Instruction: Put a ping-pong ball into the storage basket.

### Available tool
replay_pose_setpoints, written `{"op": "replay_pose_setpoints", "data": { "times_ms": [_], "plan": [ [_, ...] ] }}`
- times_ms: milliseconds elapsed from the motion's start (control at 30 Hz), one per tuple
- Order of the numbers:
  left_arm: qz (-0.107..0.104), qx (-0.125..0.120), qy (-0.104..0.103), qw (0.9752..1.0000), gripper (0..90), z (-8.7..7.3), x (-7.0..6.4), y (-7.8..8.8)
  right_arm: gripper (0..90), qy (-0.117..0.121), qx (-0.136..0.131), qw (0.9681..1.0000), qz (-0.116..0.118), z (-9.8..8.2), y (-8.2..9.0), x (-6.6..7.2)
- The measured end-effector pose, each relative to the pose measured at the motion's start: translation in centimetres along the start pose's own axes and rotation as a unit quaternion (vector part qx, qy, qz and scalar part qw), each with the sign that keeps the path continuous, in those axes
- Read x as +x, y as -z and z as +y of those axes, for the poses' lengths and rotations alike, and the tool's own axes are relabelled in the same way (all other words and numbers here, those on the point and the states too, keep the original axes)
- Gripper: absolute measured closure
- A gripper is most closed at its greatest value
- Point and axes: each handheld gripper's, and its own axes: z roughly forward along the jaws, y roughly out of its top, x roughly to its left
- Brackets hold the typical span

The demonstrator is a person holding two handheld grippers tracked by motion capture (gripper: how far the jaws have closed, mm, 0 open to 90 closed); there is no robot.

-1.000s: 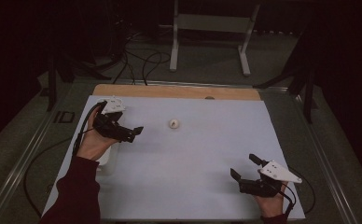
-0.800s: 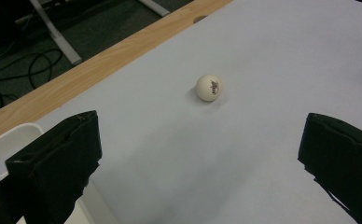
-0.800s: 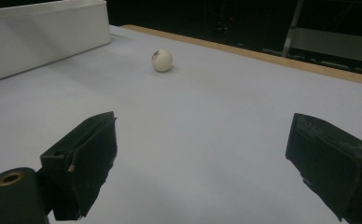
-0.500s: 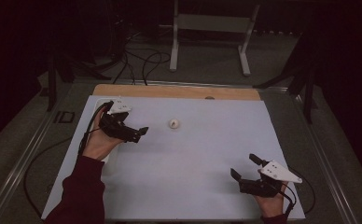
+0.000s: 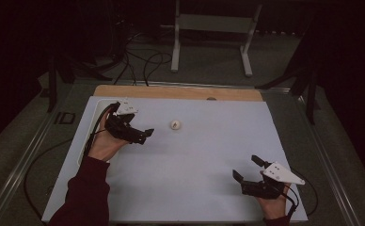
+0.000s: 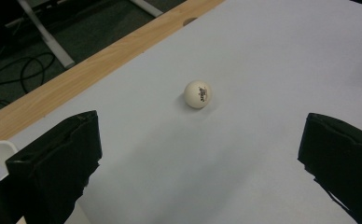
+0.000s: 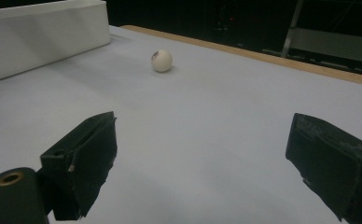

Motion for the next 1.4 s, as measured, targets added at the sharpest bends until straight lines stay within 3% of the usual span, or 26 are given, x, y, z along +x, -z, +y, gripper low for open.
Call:
{"op": "replay_pose_setpoints", "data": {
  "times_ms": [1400],
  "plan": [
    [-0.016,0.003,-0.008,0.9998,0.3,1.1,-1.6,-3.1,8.5,0.001,-0.001,1.0,0.001,0.0,0.0,0.0]
  ]
}}
